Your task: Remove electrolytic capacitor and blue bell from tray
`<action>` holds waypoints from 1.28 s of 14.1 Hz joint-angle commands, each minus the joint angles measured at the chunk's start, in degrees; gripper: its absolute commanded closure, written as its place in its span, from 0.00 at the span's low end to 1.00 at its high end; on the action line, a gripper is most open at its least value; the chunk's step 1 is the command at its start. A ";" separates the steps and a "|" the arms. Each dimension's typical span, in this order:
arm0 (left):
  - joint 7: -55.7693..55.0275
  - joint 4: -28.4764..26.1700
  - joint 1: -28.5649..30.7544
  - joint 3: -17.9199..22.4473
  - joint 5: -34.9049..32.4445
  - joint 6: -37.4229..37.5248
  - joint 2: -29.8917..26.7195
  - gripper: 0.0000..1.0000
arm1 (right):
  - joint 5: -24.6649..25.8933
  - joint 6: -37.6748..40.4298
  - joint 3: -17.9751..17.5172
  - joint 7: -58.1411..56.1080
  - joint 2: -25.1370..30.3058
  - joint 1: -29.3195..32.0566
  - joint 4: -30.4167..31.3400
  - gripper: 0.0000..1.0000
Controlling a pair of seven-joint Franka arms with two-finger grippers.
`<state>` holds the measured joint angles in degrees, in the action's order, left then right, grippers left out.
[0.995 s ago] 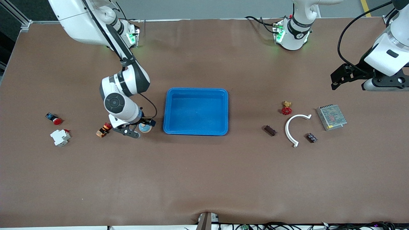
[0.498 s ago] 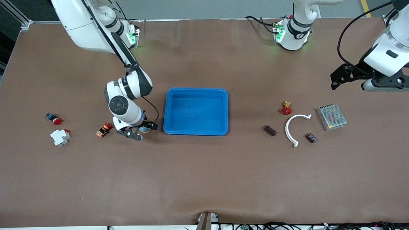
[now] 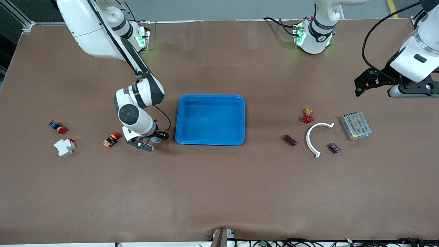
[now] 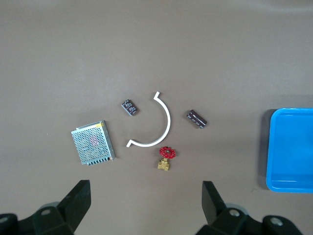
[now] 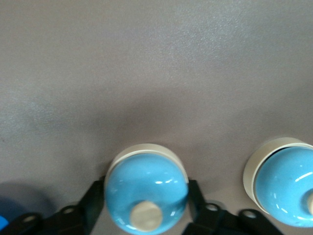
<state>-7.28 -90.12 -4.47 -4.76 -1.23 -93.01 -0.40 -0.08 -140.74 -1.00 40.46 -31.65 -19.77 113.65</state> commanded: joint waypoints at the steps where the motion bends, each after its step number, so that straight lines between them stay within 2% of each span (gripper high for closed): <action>1: 0.43 0.20 -0.02 0.10 0.09 0.72 -0.22 0.00 | 0.34 0.55 -0.23 1.02 0.27 0.79 -0.27 1.00; 4: 0.43 0.20 -0.02 0.10 0.09 0.72 -0.30 0.00 | 0.34 0.73 -0.14 0.24 0.80 1.58 -1.85 1.00; 6: 0.34 0.29 -0.02 0.02 0.09 0.72 -0.39 0.00 | 0.34 2.92 -0.14 -0.03 0.28 2.63 -5.70 1.00; 14: 0.07 0.47 0.07 0.10 0.35 0.72 -0.22 0.00 | 0.52 3.55 -0.14 -0.03 -10.52 3.60 -20.47 1.00; 18: 0.60 0.64 0.07 0.10 0.18 0.72 -0.13 0.00 | 0.26 3.46 -0.14 -0.03 -15.89 4.91 -24.87 1.00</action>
<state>-7.28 -90.06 -4.47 -4.76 -1.23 -92.99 -0.40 -0.05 -137.36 -0.46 40.43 -43.60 -16.64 92.80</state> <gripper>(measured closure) 0.000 0.339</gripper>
